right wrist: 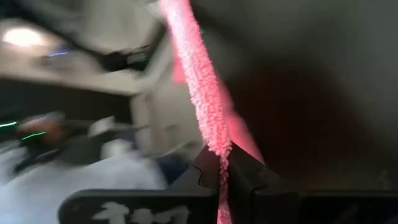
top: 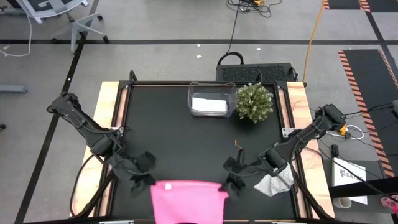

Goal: Fold microfiber towels
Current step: Fold the pink towel

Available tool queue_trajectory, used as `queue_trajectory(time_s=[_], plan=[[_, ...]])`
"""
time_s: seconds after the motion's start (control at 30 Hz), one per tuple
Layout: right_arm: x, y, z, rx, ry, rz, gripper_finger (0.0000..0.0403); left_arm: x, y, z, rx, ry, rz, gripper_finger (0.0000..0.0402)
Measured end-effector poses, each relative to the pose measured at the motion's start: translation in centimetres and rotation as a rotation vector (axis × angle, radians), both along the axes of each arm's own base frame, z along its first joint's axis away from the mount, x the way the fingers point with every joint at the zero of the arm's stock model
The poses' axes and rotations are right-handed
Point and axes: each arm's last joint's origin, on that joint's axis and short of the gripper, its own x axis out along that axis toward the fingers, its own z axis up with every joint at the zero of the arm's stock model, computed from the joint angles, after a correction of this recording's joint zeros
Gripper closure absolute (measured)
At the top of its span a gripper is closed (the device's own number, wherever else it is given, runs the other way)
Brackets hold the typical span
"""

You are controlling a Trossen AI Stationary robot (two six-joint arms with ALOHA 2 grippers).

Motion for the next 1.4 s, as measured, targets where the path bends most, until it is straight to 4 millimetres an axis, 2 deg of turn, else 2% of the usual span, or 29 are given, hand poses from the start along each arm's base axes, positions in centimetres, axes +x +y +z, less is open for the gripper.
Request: queue_trajectory(time_s=[0.2,0.47,0.67,0.8,1.0,1.2,1.4], plan=[[-0.1,-3.3,-3.1,-0.254,0.147,-0.173,0.0403,1.0,1.8,-1.8,0.309,0.009,0.213,0.0399],[-0.4,-7.7,-8.7,-0.364,0.257,-0.197,0.0403,3.5,3.2,-4.8,0.485,0.125,0.311,0.0398],[-0.6,-10.3,-11.3,-0.416,0.255,-0.213,0.0403,5.6,4.8,-8.1,0.641,0.215,0.379,0.0395],[-0.7,-11.7,-12.2,-0.453,0.272,-0.220,0.0403,6.6,6.5,-9.7,0.747,0.250,0.442,0.0397],[-0.5,-13.5,-12.4,-0.511,0.276,-0.213,0.0403,7.7,9.0,-11.2,0.822,0.294,0.466,0.0397],[0.1,-14.7,-12.1,-0.556,0.226,-0.196,0.0403,8.0,10.8,-12.5,0.810,0.289,0.493,0.0393],[0.1,-15.6,-12.2,-0.579,0.235,-0.163,0.0386,8.3,11.8,-12.5,0.797,0.310,0.455,0.0393]])
